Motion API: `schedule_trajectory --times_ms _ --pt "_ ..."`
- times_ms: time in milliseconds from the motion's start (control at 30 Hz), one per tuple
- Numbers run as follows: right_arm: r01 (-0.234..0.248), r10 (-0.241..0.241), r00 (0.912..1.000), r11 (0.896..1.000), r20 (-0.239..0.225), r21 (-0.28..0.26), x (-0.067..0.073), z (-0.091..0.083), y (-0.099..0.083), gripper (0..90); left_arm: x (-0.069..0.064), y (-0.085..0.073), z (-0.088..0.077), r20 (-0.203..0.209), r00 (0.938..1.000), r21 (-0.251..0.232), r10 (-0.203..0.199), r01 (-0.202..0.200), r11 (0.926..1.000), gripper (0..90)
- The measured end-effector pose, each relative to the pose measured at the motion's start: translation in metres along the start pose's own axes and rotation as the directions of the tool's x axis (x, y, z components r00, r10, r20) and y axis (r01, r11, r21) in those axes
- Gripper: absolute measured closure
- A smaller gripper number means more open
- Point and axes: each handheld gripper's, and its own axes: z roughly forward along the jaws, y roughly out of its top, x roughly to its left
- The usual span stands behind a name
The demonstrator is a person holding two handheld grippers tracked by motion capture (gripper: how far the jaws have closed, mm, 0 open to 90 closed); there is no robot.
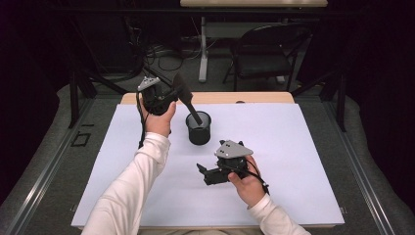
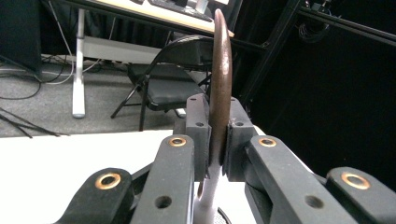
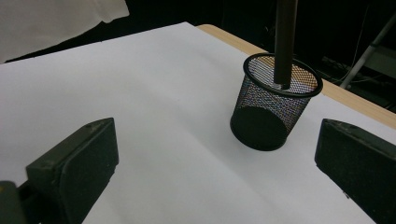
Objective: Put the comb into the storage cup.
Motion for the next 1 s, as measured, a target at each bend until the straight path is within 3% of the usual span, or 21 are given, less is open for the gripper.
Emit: schedule_trajectory --times_ms 467,1000 --pt "0.000 0.000 1.0000 1.000 -0.002 0.003 0.000 0.001 -0.001 0.0 0.007 -0.016 0.015 -0.005 0.9990 0.033 -0.044 0.045 0.9985 83.9" --pt "0.001 -0.001 1.0000 1.000 -0.003 0.005 0.000 0.000 -0.001 0.0 0.010 -0.032 0.024 -0.005 0.9980 0.064 -0.062 0.062 0.9960 83.8"
